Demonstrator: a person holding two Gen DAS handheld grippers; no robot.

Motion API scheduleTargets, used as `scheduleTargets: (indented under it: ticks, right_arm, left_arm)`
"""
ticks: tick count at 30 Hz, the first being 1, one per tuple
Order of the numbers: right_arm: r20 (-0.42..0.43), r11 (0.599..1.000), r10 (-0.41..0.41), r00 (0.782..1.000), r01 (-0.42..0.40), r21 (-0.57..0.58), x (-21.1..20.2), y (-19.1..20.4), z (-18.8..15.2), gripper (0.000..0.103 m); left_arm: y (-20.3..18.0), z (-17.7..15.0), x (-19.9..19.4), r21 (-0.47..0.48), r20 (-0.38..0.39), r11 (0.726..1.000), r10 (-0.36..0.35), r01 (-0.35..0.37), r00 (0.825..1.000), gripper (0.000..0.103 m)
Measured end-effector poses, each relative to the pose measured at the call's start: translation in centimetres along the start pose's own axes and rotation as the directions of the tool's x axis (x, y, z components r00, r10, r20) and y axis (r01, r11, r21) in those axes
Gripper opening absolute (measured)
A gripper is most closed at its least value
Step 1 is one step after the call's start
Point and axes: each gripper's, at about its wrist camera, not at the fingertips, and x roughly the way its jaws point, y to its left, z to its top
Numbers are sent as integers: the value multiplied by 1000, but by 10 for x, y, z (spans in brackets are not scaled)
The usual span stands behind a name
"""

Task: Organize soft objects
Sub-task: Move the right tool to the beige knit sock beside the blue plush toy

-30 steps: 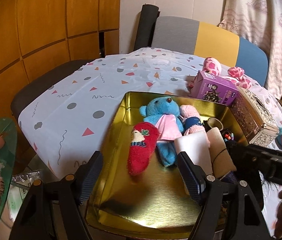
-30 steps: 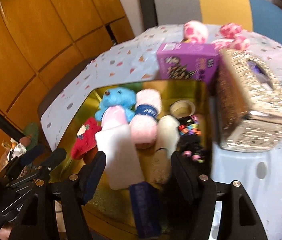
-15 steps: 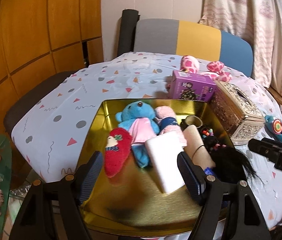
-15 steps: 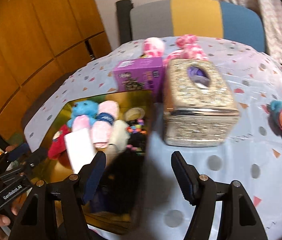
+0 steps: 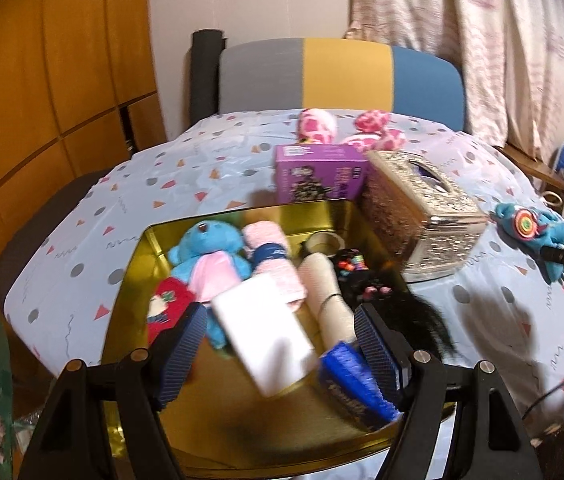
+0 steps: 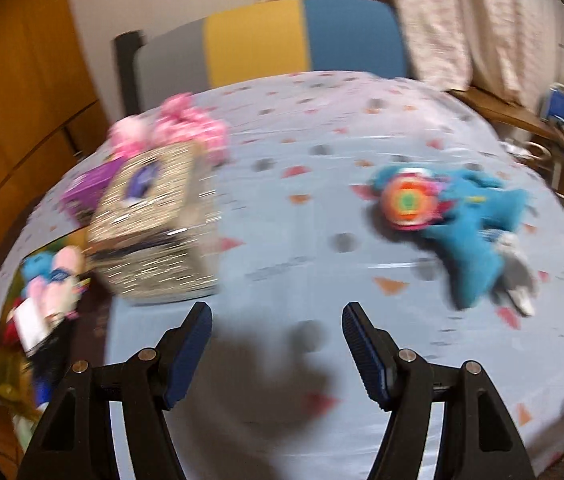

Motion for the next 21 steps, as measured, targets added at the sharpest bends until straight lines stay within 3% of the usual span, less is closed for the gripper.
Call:
scheduleTargets:
  ticks: [5,11,15,21]
  right_arm:
    - [65,984,-132,989,123,128,-13,-65,15,69]
    - [126,909,-295,947,238,342,-21,-139,20,69]
    - [114,834,-279,953,182,522,-25,-180,9,69]
    - [115,778,-239,964,119,617,-27,-203,-2,69]
  left_arm:
    - [-26,4,-1,58,3,998,-39,38,999,77]
    - [-58,10,-1,135,0,987,-84,83,996,77]
    - [-82,13,2,186,-7,976,-112,111,994,77]
    - [-119,18,7,255,-21,954,-157,157,987,77]
